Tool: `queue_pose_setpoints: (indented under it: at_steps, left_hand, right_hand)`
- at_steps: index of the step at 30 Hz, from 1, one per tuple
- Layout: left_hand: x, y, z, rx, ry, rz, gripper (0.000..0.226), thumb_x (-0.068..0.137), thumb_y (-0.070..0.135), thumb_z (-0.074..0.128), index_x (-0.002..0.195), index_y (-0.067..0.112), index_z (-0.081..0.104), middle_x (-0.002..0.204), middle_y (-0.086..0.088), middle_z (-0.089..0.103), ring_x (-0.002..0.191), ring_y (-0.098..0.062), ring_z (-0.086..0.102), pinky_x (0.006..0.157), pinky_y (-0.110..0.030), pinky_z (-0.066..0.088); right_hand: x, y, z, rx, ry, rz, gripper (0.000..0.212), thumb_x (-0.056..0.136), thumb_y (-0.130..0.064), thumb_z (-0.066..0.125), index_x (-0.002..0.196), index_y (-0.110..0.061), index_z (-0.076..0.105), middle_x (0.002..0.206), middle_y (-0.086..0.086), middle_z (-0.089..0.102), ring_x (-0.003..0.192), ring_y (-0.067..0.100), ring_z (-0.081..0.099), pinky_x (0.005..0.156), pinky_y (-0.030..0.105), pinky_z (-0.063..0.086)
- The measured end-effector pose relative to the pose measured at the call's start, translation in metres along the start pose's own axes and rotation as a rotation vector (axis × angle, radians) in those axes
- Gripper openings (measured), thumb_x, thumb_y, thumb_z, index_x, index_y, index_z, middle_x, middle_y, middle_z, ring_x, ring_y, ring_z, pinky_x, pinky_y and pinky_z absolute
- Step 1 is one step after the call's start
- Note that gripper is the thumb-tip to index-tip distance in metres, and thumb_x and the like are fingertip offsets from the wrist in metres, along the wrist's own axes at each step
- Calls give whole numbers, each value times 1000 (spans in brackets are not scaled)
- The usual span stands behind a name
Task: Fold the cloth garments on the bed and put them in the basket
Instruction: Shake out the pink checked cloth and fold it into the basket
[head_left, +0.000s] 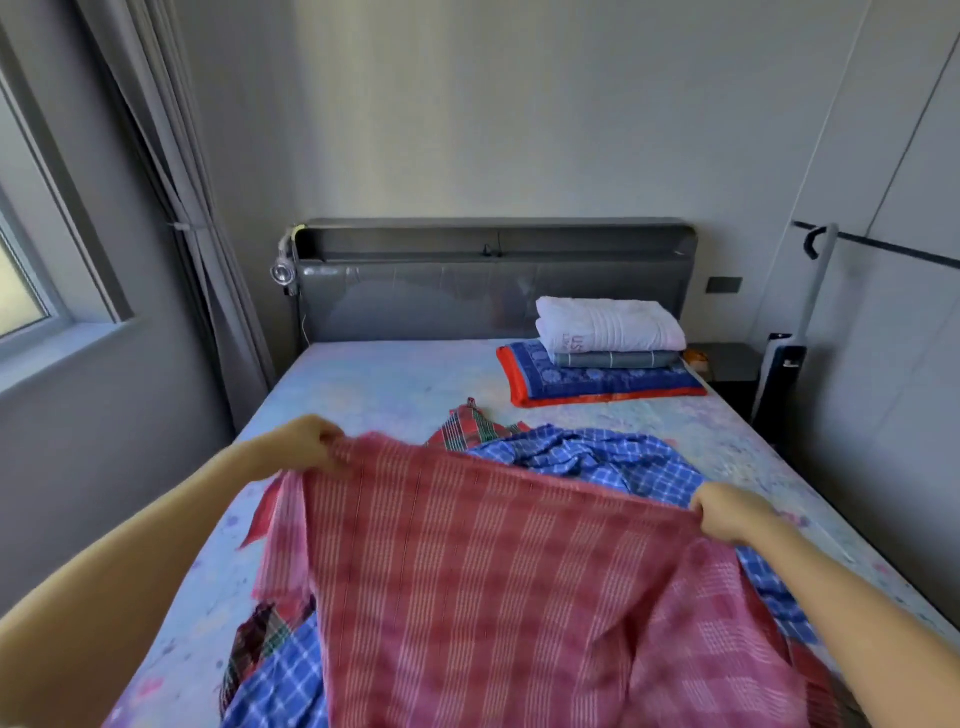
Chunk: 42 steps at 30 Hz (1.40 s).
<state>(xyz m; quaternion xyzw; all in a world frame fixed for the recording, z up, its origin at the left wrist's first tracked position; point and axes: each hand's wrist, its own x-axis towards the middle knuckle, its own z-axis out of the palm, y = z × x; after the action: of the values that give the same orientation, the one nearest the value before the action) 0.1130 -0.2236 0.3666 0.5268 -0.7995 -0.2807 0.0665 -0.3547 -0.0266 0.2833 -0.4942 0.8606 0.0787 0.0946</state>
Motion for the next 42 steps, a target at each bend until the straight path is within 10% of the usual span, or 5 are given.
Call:
queue_pose_setpoints:
  at_steps: [6,13,18,29,42]
  left_hand:
    - [84,-12,-34,374,72,-6,30,81,16,60,59,22,41,77,-2,58,72,-13,49,60,-23,32]
    - [132,123,-277,-138,1391,263,21,82,2,56,100,2,65,94,-25,64,88,-41,59,75,-42,44]
    - [74,149,-342,-157,1575,301,17,86,12,57,101,4,61,97,-27,57,87,-41,55,74,-41,41]
    - [-20,32,-190,302,991,372,22,80,-7,65,99,2,69,92,-21,66,83,-40,62,75,-43,46]
    - [-141,-102,29,501,45,217,14,71,33,52,60,26,47,76,1,63,77,-21,58,67,-27,35]
  right_hand:
    - [102,-47,-61,46,229,138,25,94,-12,40,109,-17,59,120,5,61,111,21,59,89,28,47]
    - [93,-75,-405,592,1639,-159,25,75,15,47,98,6,51,98,29,53,79,45,57,65,47,47]
    - [44,-37,-453,197,1933,-313,30,69,8,53,98,1,56,87,29,62,66,45,62,55,43,50]
    - [-17,7,-266,-177,1457,-618,34,69,-37,55,86,-9,64,67,12,68,48,29,63,41,37,49]
    - [-143,68,37,-315,310,-387,28,39,-45,77,57,-27,66,49,-3,58,42,21,58,35,26,43]
